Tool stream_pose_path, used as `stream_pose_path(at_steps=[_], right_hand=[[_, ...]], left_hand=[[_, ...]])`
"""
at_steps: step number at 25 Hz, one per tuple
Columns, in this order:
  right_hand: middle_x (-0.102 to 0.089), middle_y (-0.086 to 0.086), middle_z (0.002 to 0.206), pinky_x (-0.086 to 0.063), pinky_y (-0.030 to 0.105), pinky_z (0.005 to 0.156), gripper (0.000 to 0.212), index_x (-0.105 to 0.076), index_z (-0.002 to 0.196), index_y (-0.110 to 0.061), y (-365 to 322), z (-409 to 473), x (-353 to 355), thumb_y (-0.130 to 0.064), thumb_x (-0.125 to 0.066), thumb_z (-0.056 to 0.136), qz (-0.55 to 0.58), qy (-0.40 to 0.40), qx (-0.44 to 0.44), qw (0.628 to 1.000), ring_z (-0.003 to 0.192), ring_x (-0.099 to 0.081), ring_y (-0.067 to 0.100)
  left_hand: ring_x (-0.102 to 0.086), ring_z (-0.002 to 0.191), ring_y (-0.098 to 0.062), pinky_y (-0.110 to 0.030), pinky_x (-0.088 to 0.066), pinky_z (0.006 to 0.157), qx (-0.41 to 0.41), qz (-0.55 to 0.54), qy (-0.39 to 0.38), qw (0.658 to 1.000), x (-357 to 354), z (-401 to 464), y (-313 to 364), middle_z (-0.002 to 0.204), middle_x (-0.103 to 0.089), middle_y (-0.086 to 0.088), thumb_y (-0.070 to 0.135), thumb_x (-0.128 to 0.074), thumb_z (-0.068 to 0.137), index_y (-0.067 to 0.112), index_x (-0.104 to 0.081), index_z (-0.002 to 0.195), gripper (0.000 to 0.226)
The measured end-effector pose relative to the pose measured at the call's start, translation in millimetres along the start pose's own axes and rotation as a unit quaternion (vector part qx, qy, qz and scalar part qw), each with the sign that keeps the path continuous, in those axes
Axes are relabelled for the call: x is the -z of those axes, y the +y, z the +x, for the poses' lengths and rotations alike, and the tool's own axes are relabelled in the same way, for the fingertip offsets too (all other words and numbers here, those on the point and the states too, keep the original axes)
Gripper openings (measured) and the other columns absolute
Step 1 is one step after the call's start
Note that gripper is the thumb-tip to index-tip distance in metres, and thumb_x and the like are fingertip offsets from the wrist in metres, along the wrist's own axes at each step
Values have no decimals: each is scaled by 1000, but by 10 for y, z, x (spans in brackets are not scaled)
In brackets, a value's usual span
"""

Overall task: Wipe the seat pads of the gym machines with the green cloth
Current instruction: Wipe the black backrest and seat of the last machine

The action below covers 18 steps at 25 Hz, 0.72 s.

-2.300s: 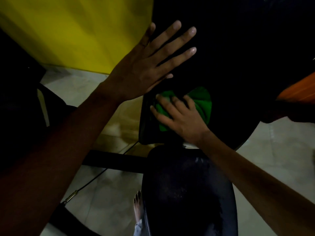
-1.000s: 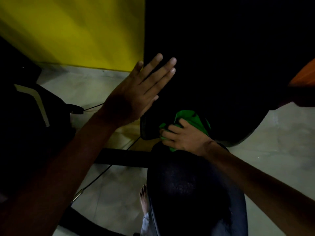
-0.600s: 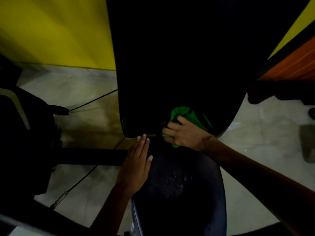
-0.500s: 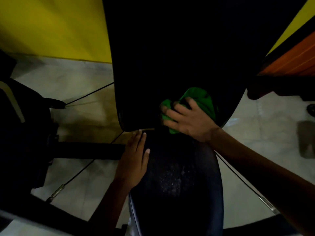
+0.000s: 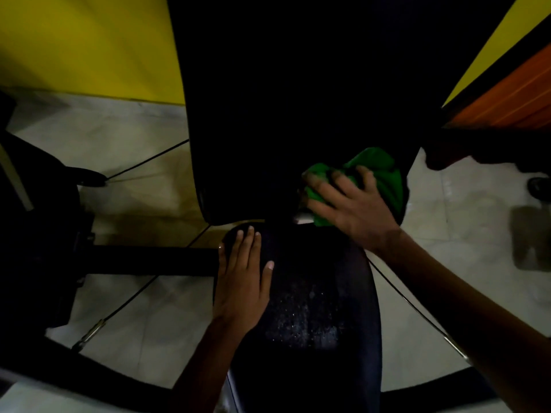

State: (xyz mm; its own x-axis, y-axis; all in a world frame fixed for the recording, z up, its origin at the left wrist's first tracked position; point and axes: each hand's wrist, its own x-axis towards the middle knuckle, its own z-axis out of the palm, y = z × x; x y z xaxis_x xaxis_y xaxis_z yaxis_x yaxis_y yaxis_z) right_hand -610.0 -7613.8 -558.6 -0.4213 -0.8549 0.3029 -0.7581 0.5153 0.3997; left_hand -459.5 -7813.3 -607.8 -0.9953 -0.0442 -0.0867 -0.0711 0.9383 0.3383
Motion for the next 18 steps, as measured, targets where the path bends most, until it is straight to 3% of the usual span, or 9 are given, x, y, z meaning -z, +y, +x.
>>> stream_pose_path(at_steps=[4, 6, 8, 12, 16, 18], right_hand=[[-68, 2, 105, -33, 45, 86, 26, -68, 89, -18, -25, -433, -183, -19, -42, 85, 7, -59, 110, 992, 97, -44, 23], [-65, 2, 100, -33, 44, 84, 25, -68, 87, -17, -31, -405, -157, -20, -43, 85, 15, -88, 109, 990, 94, -42, 23], [-61, 5, 110, -33, 45, 84, 22, -63, 97, -18, 33, -369, -75, -19, -44, 86, 7, -59, 81, 995, 96, -43, 25], [-63, 5, 124, -36, 50, 85, 19, -52, 110, -22, 50, -557, -37, -22, -48, 92, -32, 24, -70, 997, 102, -48, 28], [-55, 7, 126, -47, 52, 76, 28, -58, 109, -22, -95, -800, -43, -20, -46, 84, 10, -38, -86, 995, 100, -45, 28], [-44, 8, 128, -47, 49, 74, 36, -55, 116, -24, -73, -800, 112, -27, -48, 81, 79, -56, -151, 984, 98, -44, 30]], left_hand=[[-35, 138, -26, -50, -13, 110, -42, 45, -50, 997, -31, -31, 255, 146, -42, -14, 47, -10, 101, 1, -48, 135, 69], [-38, 136, -28, -53, -16, 108, -35, 67, -54, 996, -22, -22, 307, 146, -42, -15, 48, -8, 100, 0, -48, 135, 71], [-36, 137, -28, -54, -16, 109, -39, 78, -52, 995, -21, -7, 302, 147, -41, -15, 48, -8, 100, 2, -46, 137, 70], [-34, 138, -28, -52, -13, 112, -53, 84, -33, 994, -66, -10, 274, 148, -39, -15, 49, -10, 99, 6, -44, 139, 67], [-38, 134, -28, -55, -20, 109, -55, 76, -38, 995, -64, -37, 268, 145, -43, -15, 49, -11, 100, 7, -45, 136, 65], [-38, 132, -29, -61, -33, 105, -77, 67, -23, 995, 4, 20, 302, 145, -42, -13, 48, -18, 99, 9, -44, 136, 60]])
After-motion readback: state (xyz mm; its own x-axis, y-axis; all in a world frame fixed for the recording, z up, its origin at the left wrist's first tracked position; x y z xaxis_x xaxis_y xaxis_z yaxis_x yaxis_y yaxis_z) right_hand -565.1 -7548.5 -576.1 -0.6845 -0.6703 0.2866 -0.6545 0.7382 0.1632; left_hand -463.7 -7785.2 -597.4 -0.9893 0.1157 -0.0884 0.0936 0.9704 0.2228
